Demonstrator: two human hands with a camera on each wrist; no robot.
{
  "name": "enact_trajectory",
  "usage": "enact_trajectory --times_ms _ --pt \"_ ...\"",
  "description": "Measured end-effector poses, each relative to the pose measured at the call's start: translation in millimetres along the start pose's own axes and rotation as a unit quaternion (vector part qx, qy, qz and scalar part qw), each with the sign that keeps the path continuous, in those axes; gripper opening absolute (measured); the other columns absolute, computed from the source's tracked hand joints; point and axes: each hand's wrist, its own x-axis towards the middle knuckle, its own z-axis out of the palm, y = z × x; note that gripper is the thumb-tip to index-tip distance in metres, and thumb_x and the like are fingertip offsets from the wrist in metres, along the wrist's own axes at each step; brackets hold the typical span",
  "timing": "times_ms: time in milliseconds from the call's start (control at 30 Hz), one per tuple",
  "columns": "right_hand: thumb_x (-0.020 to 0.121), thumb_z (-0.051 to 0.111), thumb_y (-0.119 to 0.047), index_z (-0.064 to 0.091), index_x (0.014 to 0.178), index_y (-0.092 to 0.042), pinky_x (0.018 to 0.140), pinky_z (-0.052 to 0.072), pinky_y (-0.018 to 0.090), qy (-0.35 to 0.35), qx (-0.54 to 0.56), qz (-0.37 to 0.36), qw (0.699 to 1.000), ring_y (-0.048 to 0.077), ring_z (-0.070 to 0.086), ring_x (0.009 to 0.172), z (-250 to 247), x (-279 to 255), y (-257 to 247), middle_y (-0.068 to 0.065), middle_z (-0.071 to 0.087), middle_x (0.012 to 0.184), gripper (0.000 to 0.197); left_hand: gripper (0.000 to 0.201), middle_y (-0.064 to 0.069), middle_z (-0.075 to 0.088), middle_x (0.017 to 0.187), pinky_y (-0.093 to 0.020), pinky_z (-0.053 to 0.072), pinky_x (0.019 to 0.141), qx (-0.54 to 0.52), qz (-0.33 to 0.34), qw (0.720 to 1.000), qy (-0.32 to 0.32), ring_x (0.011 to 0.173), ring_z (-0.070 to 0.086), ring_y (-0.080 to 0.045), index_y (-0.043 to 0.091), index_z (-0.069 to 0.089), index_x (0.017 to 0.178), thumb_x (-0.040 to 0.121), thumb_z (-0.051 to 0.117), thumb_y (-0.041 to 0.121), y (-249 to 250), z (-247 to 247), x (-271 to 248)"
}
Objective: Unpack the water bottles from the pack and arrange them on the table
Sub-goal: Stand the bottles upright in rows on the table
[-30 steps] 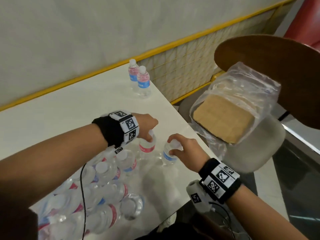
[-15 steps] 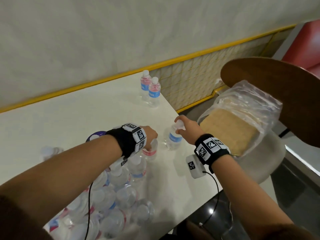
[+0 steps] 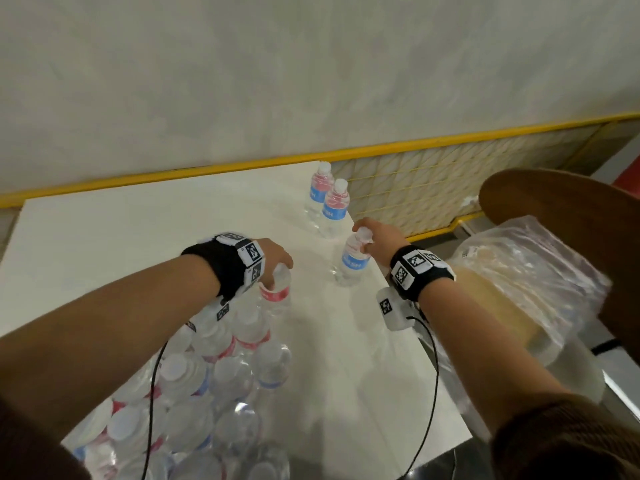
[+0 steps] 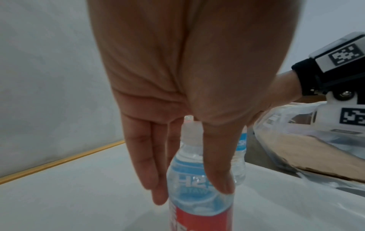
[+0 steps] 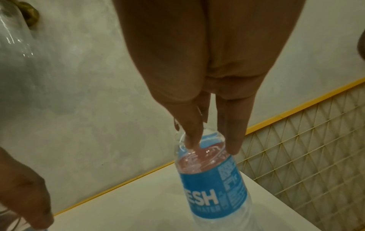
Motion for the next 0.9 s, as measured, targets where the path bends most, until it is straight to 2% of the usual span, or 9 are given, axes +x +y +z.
enact_trajectory --times_ms 67,200,267,400,567,767,900 --pt "0.086 0.058 -0.007 0.052 0.123 -0.023 0.075 0.037 0.025 0.0 -0.009 -0.009 1.0 0.023 0.053 0.095 -2.7 12.9 -2.2 0.011 0.06 0.115 0.041 0.058 -0.001 0.031 0.153 -0.025 0.027 0.108 -0.014 -0.011 1.0 0.008 0.139 0.033 -0.021 0.018 0.028 0.148 0.095 0.052 0.026 -8.1 -1.1 2.6" --pt "0.086 0.059 -0.006 0.054 0.126 -0.019 0.083 0.041 0.028 0.031 0.003 -0.015 0.999 0.031 0.055 0.112 -8.9 35.2 -7.0 0.013 0.057 0.124 0.042 0.062 -0.003 0.035 0.151 -0.029 0.034 0.106 -0.034 -0.034 0.999 0.013 0.136 0.037 -0.024 0.02 0.029 0.147 0.092 0.057 0.025 -20.3 -2.2 11.1" --pt "0.085 0.061 -0.007 0.054 0.126 -0.016 0.082 0.039 0.026 0.048 0.008 -0.01 0.999 0.032 0.055 0.113 -10.7 44.7 -9.1 0.013 0.059 0.123 0.042 0.063 -0.003 0.038 0.149 -0.03 0.036 0.104 -0.04 -0.036 0.998 0.016 0.135 0.039 -0.024 0.02 0.032 0.146 0.09 0.06 0.025 -24.3 -2.1 15.2" --pt "0.087 0.061 -0.013 0.053 0.126 -0.015 0.088 0.043 0.033 0.059 0.002 0.01 0.998 0.032 0.056 0.113 -12.7 57.9 -11.8 0.014 0.06 0.123 0.039 0.063 -0.003 0.041 0.147 -0.028 0.037 0.102 -0.041 -0.026 0.999 0.019 0.133 0.04 -0.024 0.019 0.034 0.145 0.089 0.062 0.025 -28.2 -0.2 20.9" --pt "0.086 0.06 -0.01 0.055 0.122 -0.015 0.083 0.045 0.034 0.076 0.004 0.019 0.997 0.033 0.058 0.106 -12.7 66.3 -9.9 0.014 0.063 0.116 0.037 0.062 -0.003 0.043 0.144 -0.027 0.038 0.1 -0.057 -0.017 0.998 0.026 0.131 0.042 -0.023 0.02 0.035 0.145 0.089 0.062 0.025 -35.2 3.4 24.8" --pt "0.086 0.061 -0.013 0.052 0.128 -0.018 0.089 0.046 0.036 0.062 -0.004 0.022 0.998 0.032 0.057 0.111 -15.2 74.0 -13.9 0.012 0.061 0.122 0.043 0.062 -0.003 0.044 0.144 -0.027 0.038 0.1 -0.079 -0.01 0.996 0.033 0.131 0.042 -0.023 0.02 0.035 0.144 0.088 0.063 0.025 -38.1 6.6 25.8" --pt "0.085 0.063 -0.015 0.051 0.129 -0.019 0.086 0.045 0.033 0.064 -0.007 0.023 0.998 0.031 0.057 0.111 -13.1 75.6 -12.5 0.011 0.061 0.123 0.045 0.06 -0.003 0.045 0.142 -0.026 0.039 0.095 -0.096 -0.012 0.995 0.037 0.127 0.046 -0.023 0.02 0.037 0.143 0.088 0.063 0.023 -37.9 5.9 23.9"
